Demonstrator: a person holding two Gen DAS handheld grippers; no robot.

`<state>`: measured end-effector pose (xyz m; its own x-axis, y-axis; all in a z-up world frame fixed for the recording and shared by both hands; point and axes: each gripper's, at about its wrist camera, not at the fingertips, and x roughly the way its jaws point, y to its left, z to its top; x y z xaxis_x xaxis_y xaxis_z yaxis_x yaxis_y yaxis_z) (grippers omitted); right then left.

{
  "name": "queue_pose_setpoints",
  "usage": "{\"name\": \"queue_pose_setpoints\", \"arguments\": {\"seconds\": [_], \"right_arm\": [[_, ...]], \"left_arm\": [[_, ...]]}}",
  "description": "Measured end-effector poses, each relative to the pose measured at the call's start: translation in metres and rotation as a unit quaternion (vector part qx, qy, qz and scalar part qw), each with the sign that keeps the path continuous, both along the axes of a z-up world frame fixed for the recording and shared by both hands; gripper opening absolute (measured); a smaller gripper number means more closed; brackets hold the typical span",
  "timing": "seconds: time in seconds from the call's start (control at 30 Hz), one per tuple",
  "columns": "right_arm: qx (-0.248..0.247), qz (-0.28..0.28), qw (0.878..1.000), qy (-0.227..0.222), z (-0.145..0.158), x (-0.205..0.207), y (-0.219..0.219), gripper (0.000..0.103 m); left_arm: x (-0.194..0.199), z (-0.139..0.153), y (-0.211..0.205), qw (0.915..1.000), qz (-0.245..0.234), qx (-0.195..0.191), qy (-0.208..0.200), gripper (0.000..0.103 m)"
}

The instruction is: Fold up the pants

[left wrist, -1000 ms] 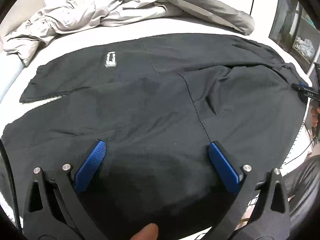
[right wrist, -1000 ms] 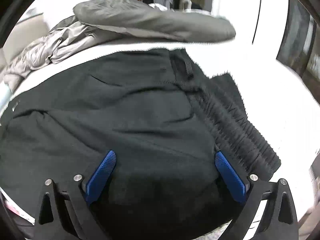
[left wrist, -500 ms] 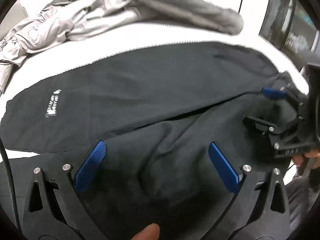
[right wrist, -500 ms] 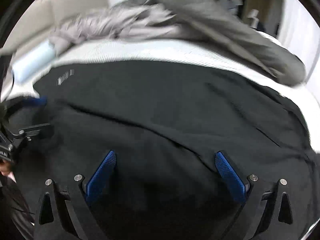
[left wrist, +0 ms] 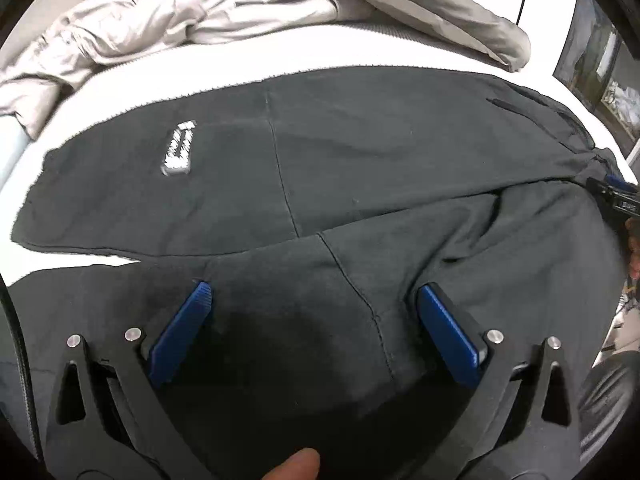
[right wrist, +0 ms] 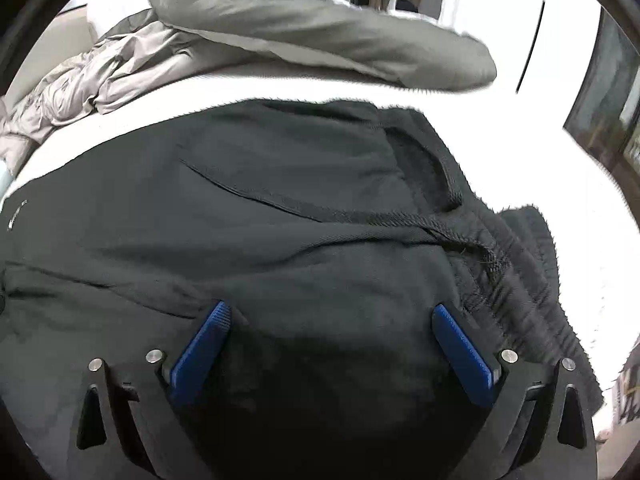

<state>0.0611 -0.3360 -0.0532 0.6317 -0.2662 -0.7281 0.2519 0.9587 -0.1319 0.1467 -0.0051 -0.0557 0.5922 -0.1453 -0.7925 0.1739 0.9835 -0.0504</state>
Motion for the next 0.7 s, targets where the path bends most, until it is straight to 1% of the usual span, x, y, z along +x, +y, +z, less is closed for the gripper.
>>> {"name": "queue_pose_setpoints", "arguments": {"seconds": [0.03, 0.1, 0.13, 0.17, 0.23, 0.27, 0.33, 0.37, 0.4, 0.43, 0.5, 0.53, 0.57, 0.6, 0.63, 0.67, 0.7], "right_arm": [[-0.003, 0.009, 1.000, -0.009, 0.005, -0.004, 0.009, 0.102], [0.017, 0.043, 0.998, -0.034, 0.016, -0.015, 0.031, 0.102], [0.033, 0.073, 0.996, -0.042, 0.020, -0.019, 0.048, 0.102], [0.042, 0.092, 0.994, -0.044, 0.021, -0.024, 0.053, 0.102], [0.054, 0.152, 0.987, -0.025, 0.013, -0.025, 0.081, 0.102], [0.052, 0.171, 0.984, -0.012, 0.009, -0.024, 0.089, 0.102], [0.039, 0.206, 0.978, 0.016, -0.005, -0.021, 0.110, 0.102], [0.019, 0.219, 0.975, 0.032, -0.013, -0.016, 0.122, 0.102], [-0.007, 0.225, 0.973, 0.040, -0.020, -0.019, 0.127, 0.102], [-0.022, 0.233, 0.971, 0.037, -0.024, -0.025, 0.128, 0.102], [-0.031, 0.227, 0.973, 0.032, -0.023, -0.033, 0.114, 0.102], [-0.032, 0.217, 0.975, 0.029, -0.023, -0.038, 0.106, 0.102], [-0.038, 0.195, 0.980, 0.025, -0.022, -0.044, 0.090, 0.102], [-0.049, 0.171, 0.984, 0.022, -0.020, -0.051, 0.075, 0.102], [-0.065, 0.135, 0.988, 0.017, -0.017, -0.060, 0.056, 0.102], [-0.083, 0.087, 0.993, 0.011, -0.015, -0.067, 0.034, 0.102], [-0.089, 0.047, 0.995, 0.008, -0.014, -0.071, 0.019, 0.102]], "left_arm": [[-0.010, 0.005, -0.004, 0.9999, -0.003, -0.003, -0.013, 0.102], [-0.025, 0.019, -0.015, 0.9987, -0.019, -0.024, -0.041, 0.102], [-0.029, 0.024, -0.024, 0.9978, -0.030, -0.032, -0.050, 0.102], [-0.031, 0.027, -0.037, 0.9968, -0.046, -0.036, -0.055, 0.102], [-0.031, 0.022, -0.061, 0.9955, -0.078, -0.020, -0.049, 0.102], [-0.031, 0.015, -0.072, 0.9952, -0.090, -0.004, -0.036, 0.102], [-0.031, 0.005, -0.079, 0.9954, -0.093, 0.007, -0.019, 0.102], [-0.031, 0.000, -0.076, 0.9954, -0.095, 0.013, -0.010, 0.102], [-0.033, -0.003, -0.070, 0.9957, -0.092, 0.014, -0.009, 0.102], [-0.036, -0.004, -0.061, 0.9962, -0.086, 0.013, -0.009, 0.103], [-0.045, -0.006, -0.029, 0.9981, -0.060, 0.001, -0.010, 0.103], [-0.047, -0.007, -0.013, 0.9987, -0.049, -0.009, -0.008, 0.102], [-0.051, -0.007, 0.008, 0.9992, -0.032, -0.025, -0.006, 0.102], [-0.051, -0.006, 0.021, 0.9992, -0.021, -0.032, -0.006, 0.102], [-0.055, -0.005, 0.036, 0.9991, -0.010, -0.040, -0.009, 0.102], [-0.059, -0.002, 0.046, 0.9985, -0.007, -0.053, -0.013, 0.102], [-0.062, 0.000, 0.050, 0.9984, -0.004, -0.053, -0.018, 0.102]]}}
